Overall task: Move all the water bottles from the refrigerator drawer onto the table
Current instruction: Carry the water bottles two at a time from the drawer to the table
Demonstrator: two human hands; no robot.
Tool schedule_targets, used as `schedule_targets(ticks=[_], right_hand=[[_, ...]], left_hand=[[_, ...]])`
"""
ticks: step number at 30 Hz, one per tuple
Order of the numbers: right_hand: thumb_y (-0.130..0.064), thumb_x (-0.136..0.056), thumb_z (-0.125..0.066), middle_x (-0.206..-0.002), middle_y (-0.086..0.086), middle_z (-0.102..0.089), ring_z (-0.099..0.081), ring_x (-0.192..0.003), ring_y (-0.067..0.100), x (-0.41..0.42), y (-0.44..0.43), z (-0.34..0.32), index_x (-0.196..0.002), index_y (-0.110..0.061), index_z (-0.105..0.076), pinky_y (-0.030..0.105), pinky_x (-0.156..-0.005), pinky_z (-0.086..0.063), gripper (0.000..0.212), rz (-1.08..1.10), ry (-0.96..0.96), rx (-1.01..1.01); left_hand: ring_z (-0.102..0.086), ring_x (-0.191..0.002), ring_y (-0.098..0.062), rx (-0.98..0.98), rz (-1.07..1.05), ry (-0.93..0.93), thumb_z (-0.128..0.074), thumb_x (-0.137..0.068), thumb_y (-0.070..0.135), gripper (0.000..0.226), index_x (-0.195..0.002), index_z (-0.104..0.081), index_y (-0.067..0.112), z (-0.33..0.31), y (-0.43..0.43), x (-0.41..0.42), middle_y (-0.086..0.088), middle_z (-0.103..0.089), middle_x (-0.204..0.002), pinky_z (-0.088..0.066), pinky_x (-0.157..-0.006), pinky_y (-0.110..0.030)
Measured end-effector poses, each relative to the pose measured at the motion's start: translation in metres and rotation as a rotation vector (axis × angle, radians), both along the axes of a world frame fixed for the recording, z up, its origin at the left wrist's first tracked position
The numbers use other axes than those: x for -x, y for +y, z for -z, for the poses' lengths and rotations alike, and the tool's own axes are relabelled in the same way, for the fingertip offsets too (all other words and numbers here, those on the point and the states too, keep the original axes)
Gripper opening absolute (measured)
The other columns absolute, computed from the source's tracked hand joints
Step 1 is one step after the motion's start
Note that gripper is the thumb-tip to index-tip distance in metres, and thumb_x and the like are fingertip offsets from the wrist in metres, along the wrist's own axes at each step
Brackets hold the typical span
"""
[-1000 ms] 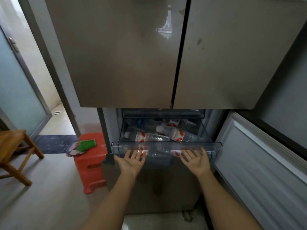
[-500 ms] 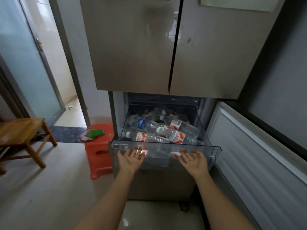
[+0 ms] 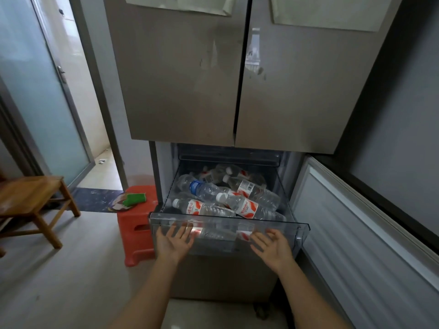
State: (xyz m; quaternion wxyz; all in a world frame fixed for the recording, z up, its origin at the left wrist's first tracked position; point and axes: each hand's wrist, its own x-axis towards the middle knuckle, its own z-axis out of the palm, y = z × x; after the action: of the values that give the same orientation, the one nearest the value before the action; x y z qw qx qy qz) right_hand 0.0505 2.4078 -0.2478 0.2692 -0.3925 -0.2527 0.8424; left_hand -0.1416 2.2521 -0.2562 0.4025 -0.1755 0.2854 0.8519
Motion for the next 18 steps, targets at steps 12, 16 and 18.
schedule_targets(ticks=[12, 16, 18], right_hand=[[-0.018, -0.092, -0.050, -0.088, 0.014, -0.070, -0.069, -0.073, 0.022, -0.008, 0.014, -0.058, -0.096, -0.008, -0.061, 0.030, -0.068, -0.057, 0.015, -0.384, -0.362, -0.566], [-0.018, -0.094, -0.048, -0.092, 0.009, -0.067, -0.065, -0.077, 0.018, 0.006, 0.013, -0.067, -0.101, -0.009, -0.061, 0.024, -0.069, -0.053, 0.017, -0.444, -0.504, -0.809], [-0.017, -0.094, -0.047, -0.093, 0.006, -0.063, -0.061, -0.081, 0.017, 0.017, 0.017, -0.064, -0.103, -0.009, -0.060, 0.016, -0.062, -0.047, 0.018, -0.477, -0.601, -0.978]], left_hand=[[-0.053, -0.085, -0.023, 0.646, 0.254, 0.946, -0.042, -0.095, 0.018, 0.025, -0.115, -0.050, 0.004, -0.048, -0.004, -0.015, -0.003, -0.053, -0.090, -0.045, -0.077, -0.039], [-0.053, -0.097, -0.019, 0.786, 0.261, 1.378, -0.045, -0.094, 0.017, 0.024, -0.115, -0.052, 0.007, -0.060, -0.006, -0.009, 0.000, -0.053, -0.100, -0.046, -0.085, -0.033], [-0.053, -0.093, -0.015, 0.898, 0.264, 1.569, -0.048, -0.093, 0.019, 0.023, -0.113, -0.054, 0.008, -0.055, -0.002, 0.007, -0.004, -0.054, -0.106, -0.044, -0.081, -0.027]])
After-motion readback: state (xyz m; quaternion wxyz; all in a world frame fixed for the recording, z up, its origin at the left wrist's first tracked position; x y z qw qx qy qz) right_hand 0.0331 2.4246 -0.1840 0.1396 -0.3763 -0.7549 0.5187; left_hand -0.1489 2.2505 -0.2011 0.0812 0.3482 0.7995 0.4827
